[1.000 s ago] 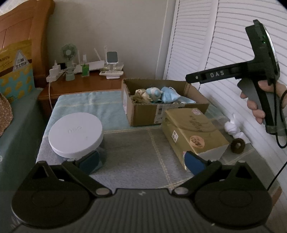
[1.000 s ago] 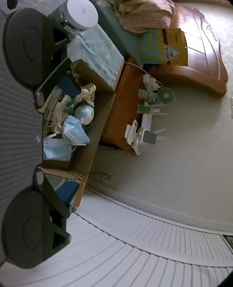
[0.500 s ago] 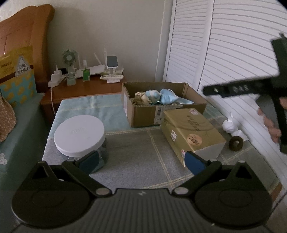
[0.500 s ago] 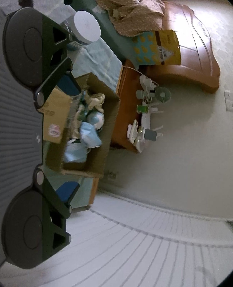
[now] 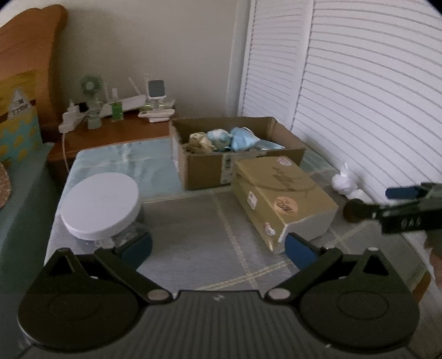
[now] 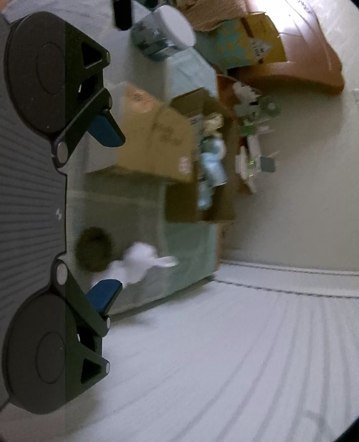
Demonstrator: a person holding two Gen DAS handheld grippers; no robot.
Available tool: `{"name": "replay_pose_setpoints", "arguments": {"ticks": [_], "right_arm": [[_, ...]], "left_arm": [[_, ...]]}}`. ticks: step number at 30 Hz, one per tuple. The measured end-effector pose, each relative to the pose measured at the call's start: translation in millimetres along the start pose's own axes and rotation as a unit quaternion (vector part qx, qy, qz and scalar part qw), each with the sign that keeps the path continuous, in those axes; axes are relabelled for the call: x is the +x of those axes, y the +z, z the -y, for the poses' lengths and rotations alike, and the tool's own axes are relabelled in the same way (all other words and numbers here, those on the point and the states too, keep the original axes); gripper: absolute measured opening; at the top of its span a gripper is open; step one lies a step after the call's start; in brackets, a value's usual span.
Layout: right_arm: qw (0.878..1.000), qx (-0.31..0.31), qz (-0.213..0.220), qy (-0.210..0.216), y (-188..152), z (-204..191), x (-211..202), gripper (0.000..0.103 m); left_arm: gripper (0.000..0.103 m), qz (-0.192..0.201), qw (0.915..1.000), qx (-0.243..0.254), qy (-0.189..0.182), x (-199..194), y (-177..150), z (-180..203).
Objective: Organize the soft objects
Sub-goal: 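Move the left tool toward the white cloth while the right tool approaches the brown scrunchie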
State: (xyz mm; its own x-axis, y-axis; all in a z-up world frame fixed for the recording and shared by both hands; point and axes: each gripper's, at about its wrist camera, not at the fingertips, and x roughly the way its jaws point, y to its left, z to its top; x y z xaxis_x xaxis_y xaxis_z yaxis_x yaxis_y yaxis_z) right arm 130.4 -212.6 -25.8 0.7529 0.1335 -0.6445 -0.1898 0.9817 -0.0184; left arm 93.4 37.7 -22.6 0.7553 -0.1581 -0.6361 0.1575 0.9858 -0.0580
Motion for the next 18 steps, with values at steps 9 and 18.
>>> {"name": "replay_pose_setpoints", "arguments": {"ticks": [9, 18], "right_arm": [[0.998, 0.004, -0.058, -0.026, -35, 12, 29, 0.103], [0.997, 0.016, -0.073, -0.022, -47, 17, 41, 0.103]], "left_arm": [[0.102, -0.018, 0.9997, 0.011, -0.011, 10, 1, 11], [0.102, -0.029, 0.9970, 0.044, -0.057, 20, 24, 24]]}}
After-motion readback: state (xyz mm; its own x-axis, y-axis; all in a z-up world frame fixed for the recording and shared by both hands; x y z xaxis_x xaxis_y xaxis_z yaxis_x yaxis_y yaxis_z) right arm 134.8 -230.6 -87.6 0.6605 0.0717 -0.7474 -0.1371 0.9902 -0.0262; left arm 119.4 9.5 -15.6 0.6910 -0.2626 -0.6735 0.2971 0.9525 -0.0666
